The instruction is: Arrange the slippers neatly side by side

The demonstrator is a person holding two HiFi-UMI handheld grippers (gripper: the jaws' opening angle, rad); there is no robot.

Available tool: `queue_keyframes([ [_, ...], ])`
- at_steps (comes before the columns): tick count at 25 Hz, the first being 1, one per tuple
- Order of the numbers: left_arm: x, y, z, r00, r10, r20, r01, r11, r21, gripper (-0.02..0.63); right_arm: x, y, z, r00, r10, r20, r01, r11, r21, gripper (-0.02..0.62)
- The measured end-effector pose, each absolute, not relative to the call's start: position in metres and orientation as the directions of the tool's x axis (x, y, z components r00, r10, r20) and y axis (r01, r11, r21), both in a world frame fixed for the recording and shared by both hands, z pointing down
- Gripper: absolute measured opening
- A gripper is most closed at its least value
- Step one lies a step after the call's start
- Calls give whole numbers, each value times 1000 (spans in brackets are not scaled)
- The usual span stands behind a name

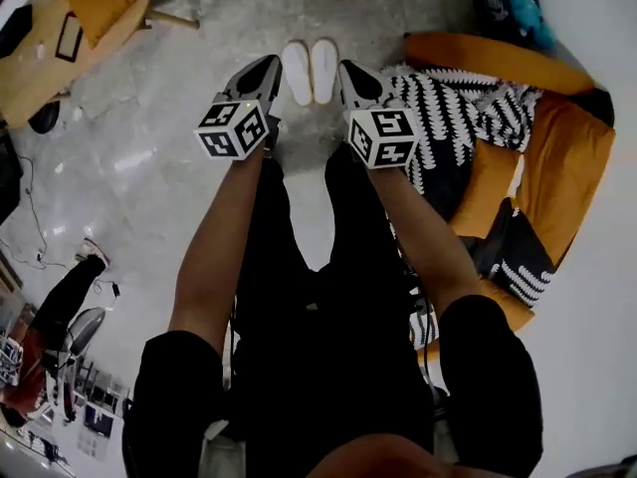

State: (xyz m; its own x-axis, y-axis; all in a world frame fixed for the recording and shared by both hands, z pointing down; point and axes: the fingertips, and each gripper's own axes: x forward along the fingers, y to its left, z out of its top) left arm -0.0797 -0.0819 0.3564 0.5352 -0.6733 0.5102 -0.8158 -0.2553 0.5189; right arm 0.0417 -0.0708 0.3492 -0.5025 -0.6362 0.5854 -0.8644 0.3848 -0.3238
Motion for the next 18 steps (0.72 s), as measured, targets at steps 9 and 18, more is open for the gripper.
queue_keyframes([
  [9,-67,-110,65,530,-825,195,-825,-450,340,18,77,-96,88,-519,-800,301,-841,415,-348,35],
  [18,-62,-53,-89,491,-870,-42,-852,-489,187,18,132,-56,-80,-564,-824,45,-824,559,-92,34],
])
